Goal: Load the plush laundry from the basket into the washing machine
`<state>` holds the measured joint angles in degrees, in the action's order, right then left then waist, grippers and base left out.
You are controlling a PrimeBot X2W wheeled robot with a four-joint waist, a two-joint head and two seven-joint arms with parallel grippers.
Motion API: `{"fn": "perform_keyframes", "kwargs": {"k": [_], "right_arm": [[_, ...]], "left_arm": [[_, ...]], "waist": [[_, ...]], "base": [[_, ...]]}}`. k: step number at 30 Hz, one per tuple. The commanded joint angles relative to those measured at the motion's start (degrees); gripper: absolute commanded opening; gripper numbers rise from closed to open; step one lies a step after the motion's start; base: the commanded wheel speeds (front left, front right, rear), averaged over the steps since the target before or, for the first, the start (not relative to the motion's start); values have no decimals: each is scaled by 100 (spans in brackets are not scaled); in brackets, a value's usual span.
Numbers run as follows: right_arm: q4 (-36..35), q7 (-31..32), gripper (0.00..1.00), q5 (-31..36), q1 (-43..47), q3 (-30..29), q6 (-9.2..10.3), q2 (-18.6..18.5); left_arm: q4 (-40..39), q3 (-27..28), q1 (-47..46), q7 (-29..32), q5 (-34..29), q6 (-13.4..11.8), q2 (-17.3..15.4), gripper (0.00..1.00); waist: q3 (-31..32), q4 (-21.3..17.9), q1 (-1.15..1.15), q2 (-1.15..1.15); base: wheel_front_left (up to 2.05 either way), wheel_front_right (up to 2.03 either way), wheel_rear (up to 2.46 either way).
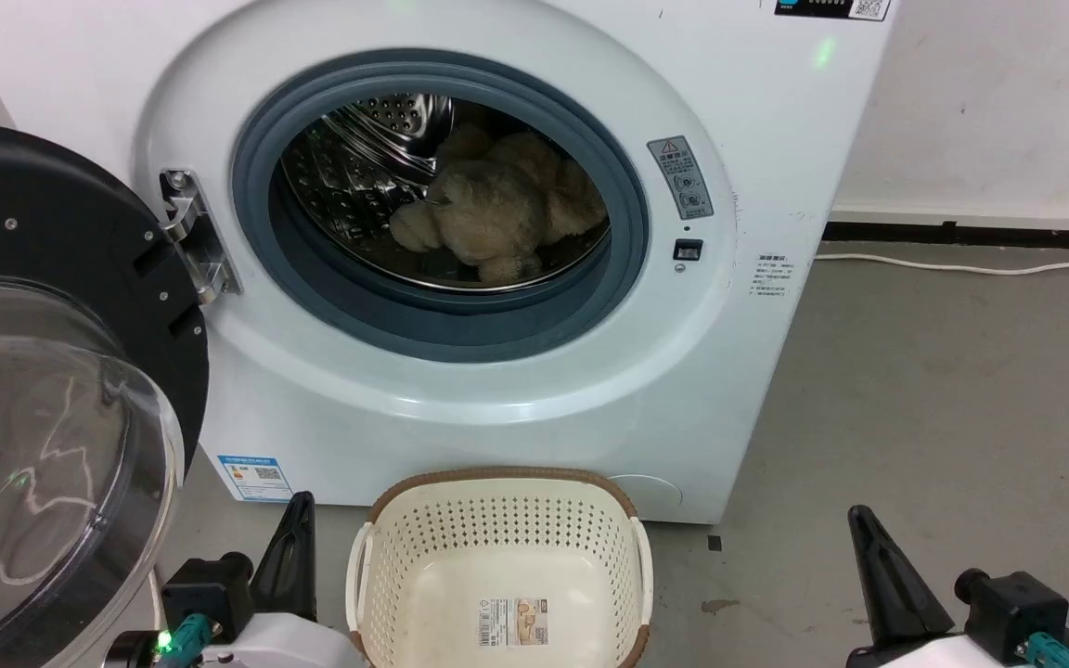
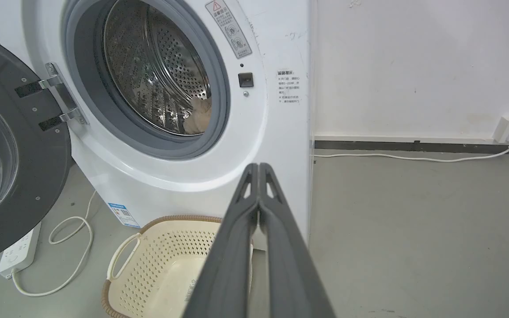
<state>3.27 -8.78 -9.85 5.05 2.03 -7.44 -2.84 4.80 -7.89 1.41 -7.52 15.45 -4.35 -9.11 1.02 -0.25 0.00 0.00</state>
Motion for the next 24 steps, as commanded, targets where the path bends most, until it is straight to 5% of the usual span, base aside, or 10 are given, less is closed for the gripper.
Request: {"fn": "perform_keyframes", "kwargs": {"k": [1, 24], "right_arm": [[-38, 34, 0, 64, -97, -22, -2, -2], [-130, 304, 0, 359, -228, -80, -3, -2]], "left_arm": [[-48, 47, -53, 28, -84, 39, 44, 0], [-186, 285, -81, 259, -552, 166, 229, 0]], "waist": [[-2, 0, 0, 0], [-34, 8, 0, 0]], "base": [[0, 0, 0], [0, 0, 0]]}}
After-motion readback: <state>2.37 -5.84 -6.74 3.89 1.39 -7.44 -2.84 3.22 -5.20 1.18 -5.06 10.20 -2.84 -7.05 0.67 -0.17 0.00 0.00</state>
